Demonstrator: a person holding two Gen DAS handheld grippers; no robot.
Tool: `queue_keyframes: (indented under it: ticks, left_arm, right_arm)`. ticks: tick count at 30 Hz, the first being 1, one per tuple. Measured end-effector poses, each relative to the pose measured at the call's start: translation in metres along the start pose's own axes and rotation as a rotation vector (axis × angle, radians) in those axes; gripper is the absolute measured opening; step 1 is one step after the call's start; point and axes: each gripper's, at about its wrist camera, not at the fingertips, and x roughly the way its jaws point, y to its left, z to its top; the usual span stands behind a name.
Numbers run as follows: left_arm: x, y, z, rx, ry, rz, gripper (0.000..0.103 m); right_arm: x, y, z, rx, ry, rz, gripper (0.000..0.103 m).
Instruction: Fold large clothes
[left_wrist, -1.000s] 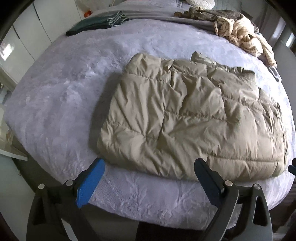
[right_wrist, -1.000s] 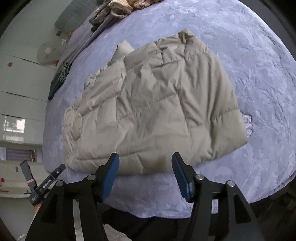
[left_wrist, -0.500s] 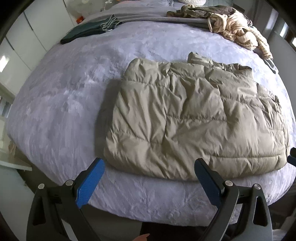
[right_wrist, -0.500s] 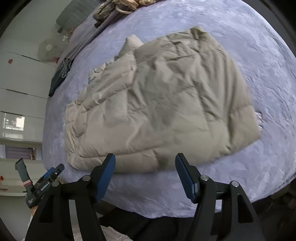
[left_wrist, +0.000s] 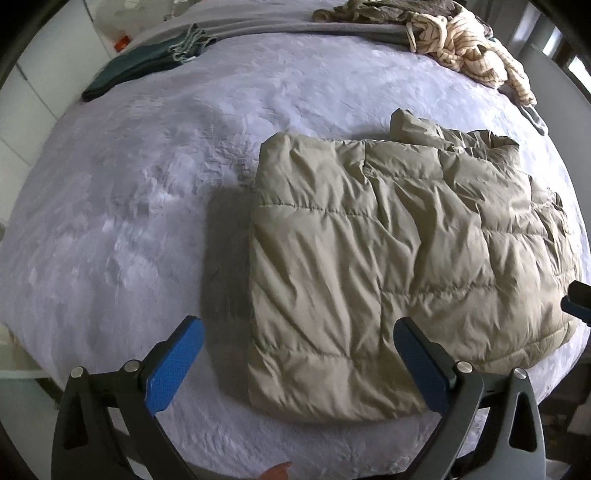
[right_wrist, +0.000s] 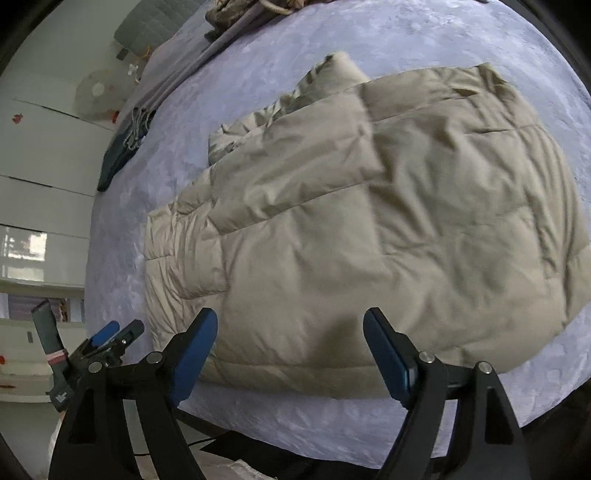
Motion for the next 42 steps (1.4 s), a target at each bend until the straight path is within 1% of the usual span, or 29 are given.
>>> queue_keyframes:
  ticks: [4,10,13,19,21,26,29,31,32,34,36,38,42]
  left_arm:
    - [0.013,0.006,0.010,0.021,0.022,-0.031,0.103]
    - [0.028,0.011,0.018,0.037,0.052,-0.059,0.103]
    - [0.032,0.011,0.020,0.031,0.062,-0.079,0.103]
    - [0.038,0.016,0.020,-0.038,0.069,-0.060,0.103]
    - [0.042,0.022,0.020,-0.060,0.083,-0.104,0.103]
    - [0.055,0.050,0.025,-0.112,0.101,-0.232,0.103]
    - [0.070,0.068,0.028,-0.139,0.141,-0.301,0.103]
    - [0.081,0.076,0.029,-0.127,0.175,-0.350,0.103]
    - [0.085,0.077,0.028,-0.120,0.186,-0.370,0.103]
    - [0.094,0.079,0.027,-0.114,0.216,-0.443,0.103]
    - [0.106,0.078,0.025,-0.122,0.252,-0.546,0.103]
    - [0.117,0.074,0.025,-0.123,0.286,-0.610,0.103]
    - [0.137,0.057,0.032,-0.078,0.324,-0.658,0.103]
  right_arm:
    - [0.011,0.019,0.002,-0.004,0.002,-0.024,0.084]
    - [0.018,0.031,0.002,0.020,-0.019,-0.035,0.085]
    - [0.020,0.035,0.002,0.001,-0.033,-0.045,0.085]
    - [0.022,0.035,0.013,-0.042,-0.029,-0.053,0.085]
    - [0.024,0.034,0.019,-0.048,-0.007,-0.055,0.085]
    - [0.036,0.030,0.027,-0.068,0.096,-0.057,0.085]
    - [0.041,0.026,0.027,-0.065,0.118,-0.062,0.085]
    - [0.042,0.025,0.026,-0.058,0.117,-0.060,0.085]
    - [0.043,0.025,0.025,-0.055,0.119,-0.061,0.085]
    - [0.044,0.025,0.024,-0.054,0.125,-0.065,0.085]
    - [0.044,0.025,0.024,-0.054,0.126,-0.070,0.085]
    - [0.047,0.027,0.024,-0.050,0.126,-0.076,0.085]
    - [0.053,0.031,0.023,-0.053,0.135,-0.094,0.085]
